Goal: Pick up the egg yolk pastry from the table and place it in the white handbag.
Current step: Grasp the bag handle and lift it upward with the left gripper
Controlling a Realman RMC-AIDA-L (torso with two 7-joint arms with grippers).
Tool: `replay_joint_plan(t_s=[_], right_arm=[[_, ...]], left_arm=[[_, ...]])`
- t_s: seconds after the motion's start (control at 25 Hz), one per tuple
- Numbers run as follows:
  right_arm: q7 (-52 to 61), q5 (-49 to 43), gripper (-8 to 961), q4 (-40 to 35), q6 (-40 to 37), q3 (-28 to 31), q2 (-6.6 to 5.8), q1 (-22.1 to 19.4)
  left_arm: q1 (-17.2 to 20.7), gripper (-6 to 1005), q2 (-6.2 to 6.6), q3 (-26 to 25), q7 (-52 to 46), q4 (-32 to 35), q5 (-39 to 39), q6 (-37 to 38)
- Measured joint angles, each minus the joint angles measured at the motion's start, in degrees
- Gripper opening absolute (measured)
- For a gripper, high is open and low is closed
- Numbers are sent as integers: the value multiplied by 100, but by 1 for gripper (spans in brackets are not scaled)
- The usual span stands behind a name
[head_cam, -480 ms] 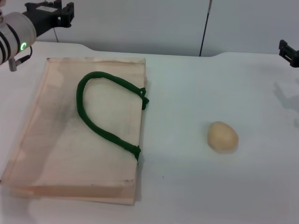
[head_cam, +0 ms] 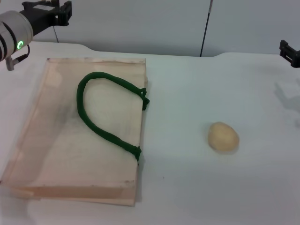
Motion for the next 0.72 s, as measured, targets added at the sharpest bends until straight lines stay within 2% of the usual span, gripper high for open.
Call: replay_joint_plan(t_s=[0.28,0.4,0.6,0.72], right_arm=[[0,0,700,-9,0,1,0,0],[0,0,699,-14,0,0,-5,0],[0,0,700,-21,0,-8,-9,0],[0,0,700,-21,0,-10,-9,0]], left_arm=[[-3,302,0,-3,13,25,0,-24],[4,302,0,-64,-7,156,0,-262],[62,303,6,-556,-223,642,115,-1370],[-10,303,8,-904,-823,1004,635,-2184]])
